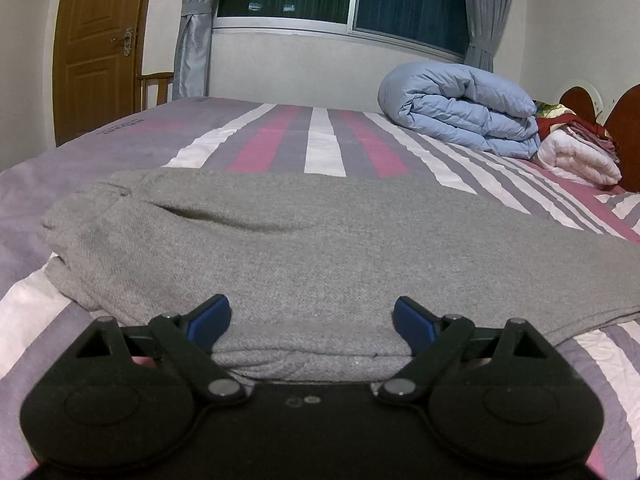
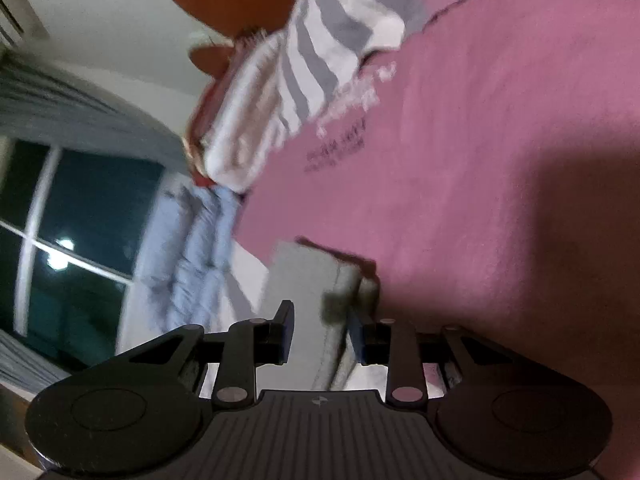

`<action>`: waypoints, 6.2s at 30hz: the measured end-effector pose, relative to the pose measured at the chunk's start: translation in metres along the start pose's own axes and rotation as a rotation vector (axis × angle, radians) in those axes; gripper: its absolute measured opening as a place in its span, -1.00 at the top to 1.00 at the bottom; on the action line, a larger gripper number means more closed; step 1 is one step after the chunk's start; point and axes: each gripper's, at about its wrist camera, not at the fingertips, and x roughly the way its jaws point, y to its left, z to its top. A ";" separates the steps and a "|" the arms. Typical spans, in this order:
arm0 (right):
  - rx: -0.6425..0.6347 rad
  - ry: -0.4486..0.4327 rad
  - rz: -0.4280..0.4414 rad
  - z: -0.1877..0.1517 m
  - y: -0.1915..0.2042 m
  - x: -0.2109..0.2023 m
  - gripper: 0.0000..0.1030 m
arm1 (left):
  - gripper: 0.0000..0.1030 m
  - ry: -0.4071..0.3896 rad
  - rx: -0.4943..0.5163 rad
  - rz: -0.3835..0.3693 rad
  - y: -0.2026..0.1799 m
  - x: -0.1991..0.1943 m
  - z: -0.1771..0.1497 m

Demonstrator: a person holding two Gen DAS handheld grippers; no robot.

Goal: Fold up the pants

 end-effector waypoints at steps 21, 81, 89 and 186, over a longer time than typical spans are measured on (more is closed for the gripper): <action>-0.101 0.072 -0.058 -0.024 -0.008 -0.010 0.87 | -0.64 0.002 -0.002 -0.006 0.002 0.001 0.001; -0.082 0.098 -0.068 -0.013 0.009 0.011 0.07 | -0.67 0.000 -0.014 -0.028 0.007 0.001 0.000; -0.139 0.122 -0.054 -0.009 0.012 0.028 0.28 | -0.69 0.003 -0.013 -0.027 0.006 0.001 0.000; -0.206 0.131 -0.100 -0.002 0.010 0.038 0.73 | -0.84 -0.024 -0.085 0.060 0.026 -0.007 0.004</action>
